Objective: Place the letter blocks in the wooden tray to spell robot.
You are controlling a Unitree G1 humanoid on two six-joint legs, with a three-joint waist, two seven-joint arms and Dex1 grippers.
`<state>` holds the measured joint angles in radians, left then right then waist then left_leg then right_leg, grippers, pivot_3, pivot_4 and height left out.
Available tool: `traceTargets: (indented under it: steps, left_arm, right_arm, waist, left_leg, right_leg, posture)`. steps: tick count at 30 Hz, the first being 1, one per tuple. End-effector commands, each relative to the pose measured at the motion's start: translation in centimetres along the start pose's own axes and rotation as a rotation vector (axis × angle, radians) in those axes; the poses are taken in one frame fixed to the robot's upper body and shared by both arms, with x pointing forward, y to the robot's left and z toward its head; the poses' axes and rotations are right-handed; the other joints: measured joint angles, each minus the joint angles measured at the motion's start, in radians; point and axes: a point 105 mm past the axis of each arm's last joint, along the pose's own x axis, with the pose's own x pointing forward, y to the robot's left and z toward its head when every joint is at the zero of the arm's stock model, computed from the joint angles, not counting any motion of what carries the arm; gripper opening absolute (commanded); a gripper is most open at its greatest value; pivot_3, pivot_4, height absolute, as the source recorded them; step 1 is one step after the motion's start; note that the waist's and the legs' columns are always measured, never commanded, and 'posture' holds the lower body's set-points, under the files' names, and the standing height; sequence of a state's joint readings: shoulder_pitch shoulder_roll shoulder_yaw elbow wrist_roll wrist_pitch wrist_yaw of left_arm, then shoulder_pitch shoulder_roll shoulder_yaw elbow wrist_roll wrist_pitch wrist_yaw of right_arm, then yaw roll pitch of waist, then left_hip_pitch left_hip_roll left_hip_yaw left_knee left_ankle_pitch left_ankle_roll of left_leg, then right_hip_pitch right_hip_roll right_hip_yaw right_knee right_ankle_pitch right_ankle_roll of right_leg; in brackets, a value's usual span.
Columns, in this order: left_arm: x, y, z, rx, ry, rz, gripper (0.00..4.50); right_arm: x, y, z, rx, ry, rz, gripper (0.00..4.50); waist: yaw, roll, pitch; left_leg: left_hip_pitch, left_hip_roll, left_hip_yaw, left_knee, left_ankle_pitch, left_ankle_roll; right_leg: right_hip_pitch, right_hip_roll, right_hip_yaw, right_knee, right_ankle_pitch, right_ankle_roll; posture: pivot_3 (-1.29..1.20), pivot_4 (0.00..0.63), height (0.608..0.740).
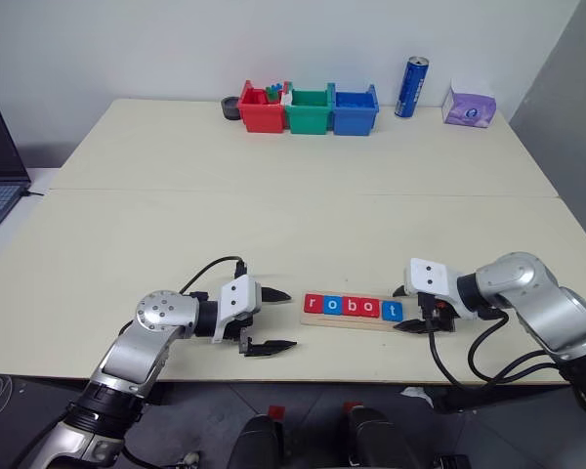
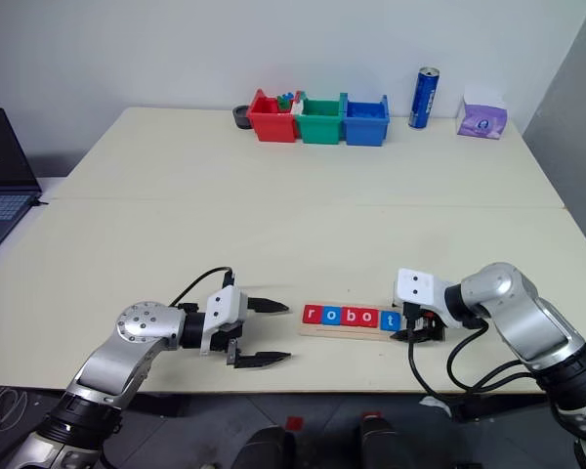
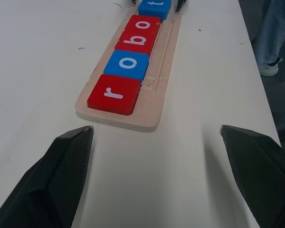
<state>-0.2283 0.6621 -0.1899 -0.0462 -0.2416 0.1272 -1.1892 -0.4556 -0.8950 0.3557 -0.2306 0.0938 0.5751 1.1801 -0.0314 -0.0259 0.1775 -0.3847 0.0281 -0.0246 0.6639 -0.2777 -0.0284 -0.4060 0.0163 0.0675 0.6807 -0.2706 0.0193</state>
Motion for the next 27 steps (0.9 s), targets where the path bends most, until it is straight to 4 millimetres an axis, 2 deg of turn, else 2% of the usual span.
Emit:
traceTargets:
  steps: [1, 7, 8, 10, 17, 20, 21, 27]
  left_arm:
    - [-0.1, 0.0, 1.0, 0.037, -0.024, 0.003, 4.5]
    - [-0.3, 0.0, 0.8, 0.033, -0.021, 0.011, 4.5]
    - [-0.3, 0.0, 0.8, 0.032, -0.021, 0.011, 4.5]
    - [-0.3, -0.1, 0.8, 0.031, -0.02, 0.012, 4.5]
    - [-0.2, 0.0, 0.7, 0.03, -0.019, 0.008, 4.5]
    - [-0.1, 0.1, 0.8, 0.034, -0.021, 0.005, 4.5]
    - [-0.1, 0.2, 0.8, 0.035, -0.022, 0.004, 4.5]
    - [0.1, 0.2, 0.8, 0.036, -0.025, 0.004, 4.5]
  right_arm:
    - [-1.3, -0.7, 1.4, -0.033, -0.028, -0.045, 4.45]
    - [-3.7, -0.4, 1.7, 0.01, -0.055, -0.095, 4.45]
    - [-3.9, -0.3, 1.5, 0.025, -0.052, -0.107, 4.29]
    - [-3.9, 0.4, 0.8, 0.054, -0.041, -0.122, 3.88]
    - [-3.0, 1.6, -0.3, 0.086, -0.017, -0.143, 1.32]
    - [-2.6, 1.4, -0.5, 0.091, -0.005, -0.155, 0.25]
    - [-2.5, 1.3, -0.6, 0.094, -0.003, -0.157, 0.02]
    - [-2.0, 1.2, -0.7, 0.093, 0.011, -0.143, 0.02]
  waist:
    - [0.0, 0.0, 0.0]
    - [0.001, 0.0, 0.0]
    - [0.001, 0.0, 0.0]
    - [0.002, 0.0, 0.0]
    - [-0.001, 0.0, 0.0]
    - [0.0, 0.0, 0.0]
    - [0.0, 0.0, 0.0]
    - [0.0, 0.0, 0.0]
  left_leg:
    - [0.0, 0.0, 0.0, 0.0, 0.0, 0.0]
    - [0.0, 0.0, -0.001, 0.0, 0.0, 0.0]
    - [0.0, 0.0, -0.001, 0.0, 0.0, 0.0]
    - [0.0, 0.0, 0.0, 0.0, 0.0, 0.0]
    - [0.0, 0.0, 0.0, 0.0, 0.0, 0.0]
    - [0.0, 0.0, 0.0, 0.0, 0.0, 0.0]
    - [0.0, 0.0, 0.0, 0.0, 0.0, 0.0]
    - [0.0, 0.0, 0.0, 0.0, 0.0, 0.0]
  right_leg:
    - [0.0, 0.0, 0.0, 0.0, 0.0, 0.0]
    - [0.0, 0.0, 0.0, 0.0, 0.0, 0.0]
    - [0.0, 0.0, 0.0, 0.0, 0.0, 0.0]
    - [0.0, 0.0, -0.001, 0.0, 0.0, 0.0]
    - [0.0, 0.0, 0.0, 0.0, -0.002, 0.004]
    - [0.0, 0.0, 0.0, 0.0, -0.002, 0.004]
    - [0.0, 0.0, 0.0, 0.0, -0.002, 0.004]
    - [0.0, 0.0, 0.0, 0.0, -0.002, 0.004]
  posture:
    - [0.0, 0.15, 0.74]
    - [0.0, 0.15, 0.74]
    - [0.0, 0.15, 0.74]
    - [0.0, 0.15, 0.74]
    - [0.0, 0.15, 0.74]
    - [0.0, 0.15, 0.74]
    - [0.0, 0.15, 0.74]
    - [0.0, 0.15, 0.74]
